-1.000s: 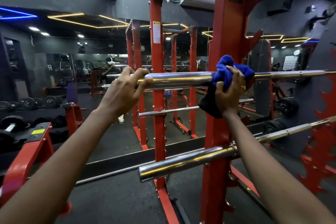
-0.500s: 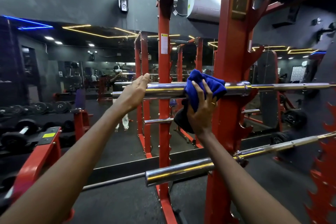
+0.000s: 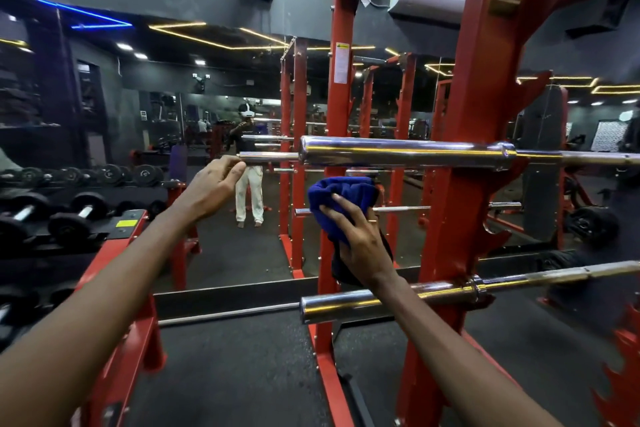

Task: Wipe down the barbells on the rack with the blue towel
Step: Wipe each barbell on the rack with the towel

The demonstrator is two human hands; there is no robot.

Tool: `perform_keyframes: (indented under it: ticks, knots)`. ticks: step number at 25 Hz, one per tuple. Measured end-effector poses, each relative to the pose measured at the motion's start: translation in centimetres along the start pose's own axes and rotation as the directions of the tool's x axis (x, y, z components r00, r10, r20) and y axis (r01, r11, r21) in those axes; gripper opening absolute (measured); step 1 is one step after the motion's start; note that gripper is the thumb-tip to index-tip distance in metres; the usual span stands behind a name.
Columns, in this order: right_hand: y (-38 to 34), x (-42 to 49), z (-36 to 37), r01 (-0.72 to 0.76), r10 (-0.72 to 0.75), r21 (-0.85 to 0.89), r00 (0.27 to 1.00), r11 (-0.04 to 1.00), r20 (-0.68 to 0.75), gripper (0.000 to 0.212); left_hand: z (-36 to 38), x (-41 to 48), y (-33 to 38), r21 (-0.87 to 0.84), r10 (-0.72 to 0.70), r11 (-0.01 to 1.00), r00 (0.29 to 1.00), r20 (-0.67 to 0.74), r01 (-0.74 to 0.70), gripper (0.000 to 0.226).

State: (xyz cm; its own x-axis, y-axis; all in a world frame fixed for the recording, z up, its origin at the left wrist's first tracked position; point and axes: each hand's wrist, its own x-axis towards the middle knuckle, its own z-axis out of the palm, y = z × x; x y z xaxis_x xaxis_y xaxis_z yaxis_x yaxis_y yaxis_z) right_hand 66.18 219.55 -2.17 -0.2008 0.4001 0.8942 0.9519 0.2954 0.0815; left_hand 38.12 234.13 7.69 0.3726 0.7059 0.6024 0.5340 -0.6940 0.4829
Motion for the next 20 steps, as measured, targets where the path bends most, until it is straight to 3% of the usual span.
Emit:
perform_keyframes:
  ticks: [4, 9, 20]
  knots:
    - [-1.3, 3.8, 3.9, -0.320, 0.314, 0.143, 0.947, 0.936, 0.065, 0.061, -1.8, -1.3, -5.1, 0.079, -0.089, 0.993, 0.995, 0.041, 0.085, 0.050]
    - [-2.4, 8.4, 9.2, -0.487, 0.495, 0.304, 0.867, 0.819, 0.057, 0.045, -4.7, -2.2, -9.9, 0.117, -0.144, 0.983, 0.989, 0.022, 0.141, 0.050]
    - [-2.2, 11.6, 20.7, -0.587, 0.543, 0.247, 0.808, 0.771, 0.228, 0.043, -5.9, 1.0, -19.4, 0.138, -0.166, 0.978, 0.984, 0.060, 0.156, 0.052]
